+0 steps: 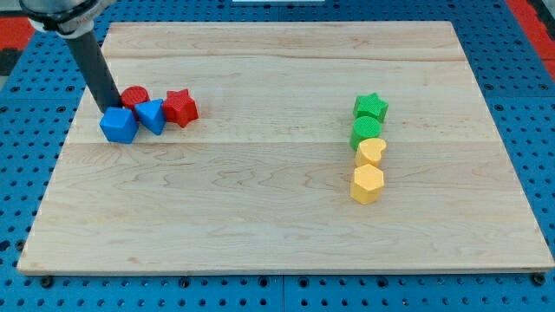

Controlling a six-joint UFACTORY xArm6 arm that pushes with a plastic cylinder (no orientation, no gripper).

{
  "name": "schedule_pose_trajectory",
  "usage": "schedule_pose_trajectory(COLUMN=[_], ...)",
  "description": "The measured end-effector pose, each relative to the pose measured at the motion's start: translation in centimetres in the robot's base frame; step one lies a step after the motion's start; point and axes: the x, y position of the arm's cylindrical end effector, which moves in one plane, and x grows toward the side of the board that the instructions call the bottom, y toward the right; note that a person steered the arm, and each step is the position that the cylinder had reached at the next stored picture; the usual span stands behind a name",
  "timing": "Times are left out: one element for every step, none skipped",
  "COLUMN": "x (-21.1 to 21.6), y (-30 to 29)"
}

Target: Move the blue triangle to the top right side of the red star

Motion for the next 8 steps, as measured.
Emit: schedule_pose_trajectory(x=[2.5,3.0,3.1,-0.4,-0.5,-0.5,-3.5,-4.0], y=[2.3,4.2,2.4,6.2,6.6,5.6,8.3,8.3])
